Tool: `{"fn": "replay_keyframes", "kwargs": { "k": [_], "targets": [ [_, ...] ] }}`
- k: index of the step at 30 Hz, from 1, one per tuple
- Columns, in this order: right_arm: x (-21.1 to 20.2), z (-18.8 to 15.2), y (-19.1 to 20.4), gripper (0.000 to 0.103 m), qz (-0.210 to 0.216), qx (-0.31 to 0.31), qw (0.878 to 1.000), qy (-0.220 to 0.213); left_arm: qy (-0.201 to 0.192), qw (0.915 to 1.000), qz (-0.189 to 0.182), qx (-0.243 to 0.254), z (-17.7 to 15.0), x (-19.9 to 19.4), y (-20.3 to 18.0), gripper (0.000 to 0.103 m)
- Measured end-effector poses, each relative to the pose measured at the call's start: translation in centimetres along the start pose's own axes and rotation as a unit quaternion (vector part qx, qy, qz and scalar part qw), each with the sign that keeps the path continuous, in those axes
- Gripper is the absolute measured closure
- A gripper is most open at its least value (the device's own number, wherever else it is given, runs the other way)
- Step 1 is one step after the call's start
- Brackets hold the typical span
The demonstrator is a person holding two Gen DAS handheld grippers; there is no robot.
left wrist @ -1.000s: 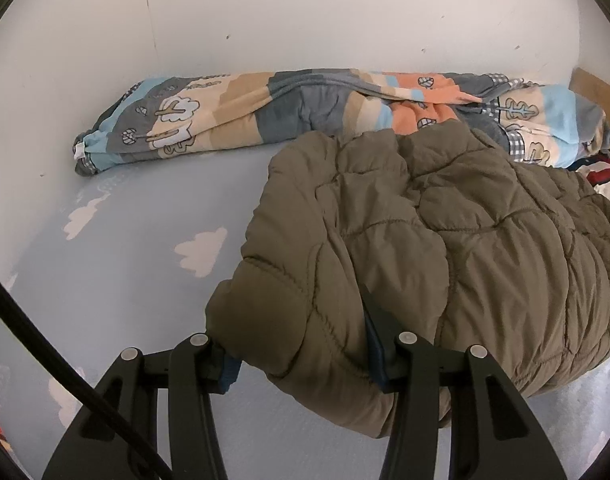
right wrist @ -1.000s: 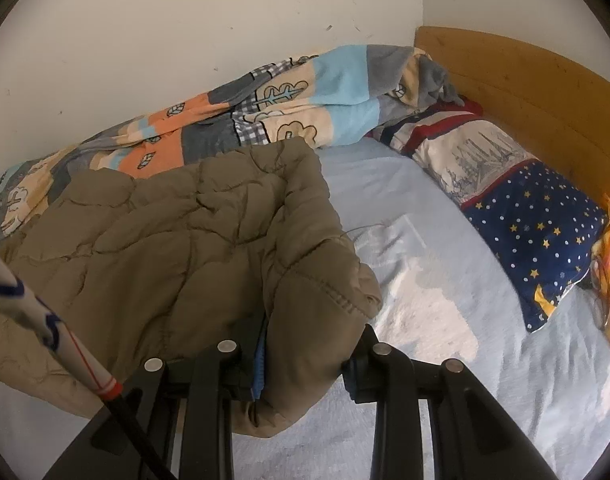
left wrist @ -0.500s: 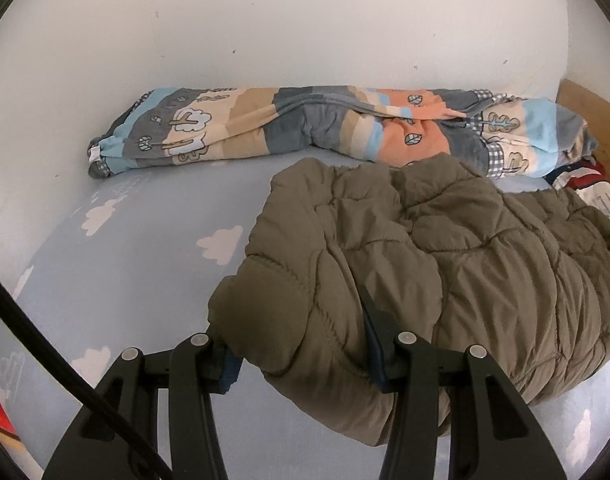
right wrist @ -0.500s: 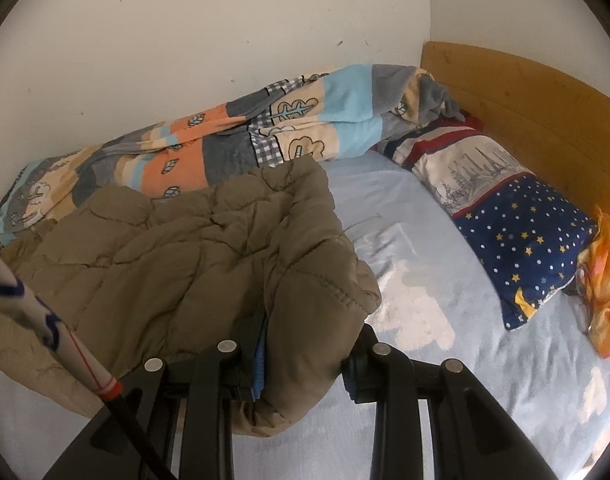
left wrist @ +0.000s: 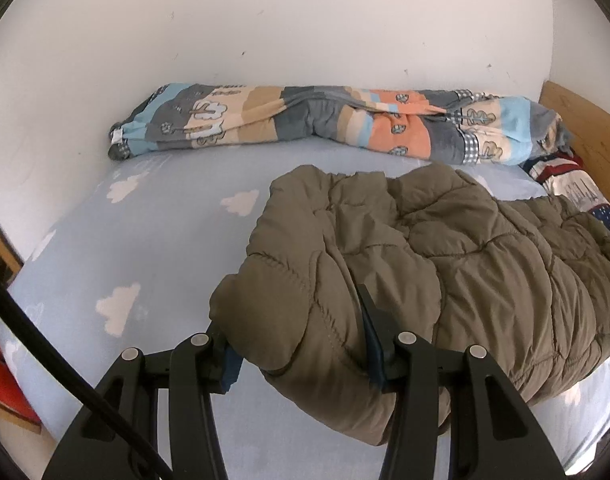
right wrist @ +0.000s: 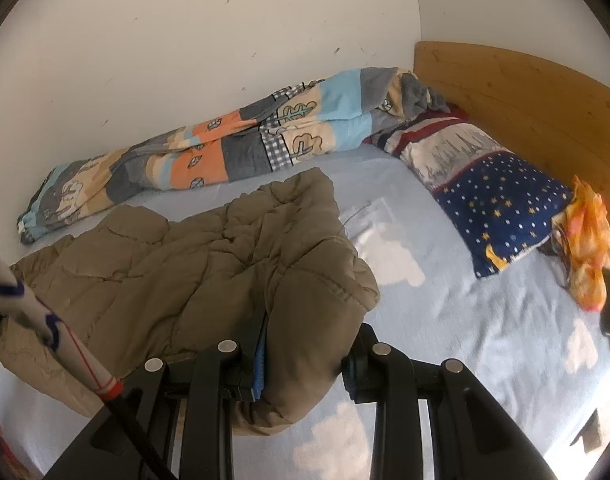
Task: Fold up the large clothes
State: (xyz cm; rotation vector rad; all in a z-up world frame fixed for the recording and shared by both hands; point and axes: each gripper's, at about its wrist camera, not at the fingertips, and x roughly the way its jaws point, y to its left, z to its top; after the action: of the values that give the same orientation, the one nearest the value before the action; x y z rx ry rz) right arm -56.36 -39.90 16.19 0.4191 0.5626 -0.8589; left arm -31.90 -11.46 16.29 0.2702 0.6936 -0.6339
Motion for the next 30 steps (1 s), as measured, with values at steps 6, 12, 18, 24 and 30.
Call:
{"fn": "replay_keyframes", "kwargs": {
  "k": [6,12,18,24,30],
  "targets": [
    [-0.7,-4.1,-1.3,0.072,0.009,0.011,0.999,0.032,0.054,0.9984,-0.004,-0.018,-4.7,1.2,1.5,0.053],
    [1.4,-7.5,-3.9,0.071,0.027,0.071,0.993,0.090,0.086,0.9940,-0.021,-0.064,-7.7,2.8,2.9,0.050],
    [2.6,-9.7,-5.5,0.069,0.038,0.121,0.985,0.118,0.122,0.9797,-0.054,-0.149,-9.8,4.6,5.7,0.032],
    [3.5,-11.5,-8.9,0.059,0.092,0.227,0.959,0.144,0.149,0.9390,-0.134,-0.280,-11.8,4.7,10.2,0.029],
    [1.5,-12.2,-10.9,0.051,0.121,0.278,0.943,0.136,0.137,0.8915,-0.164,-0.400,-13.6,2.8,14.8,0.029]
  ]
}}
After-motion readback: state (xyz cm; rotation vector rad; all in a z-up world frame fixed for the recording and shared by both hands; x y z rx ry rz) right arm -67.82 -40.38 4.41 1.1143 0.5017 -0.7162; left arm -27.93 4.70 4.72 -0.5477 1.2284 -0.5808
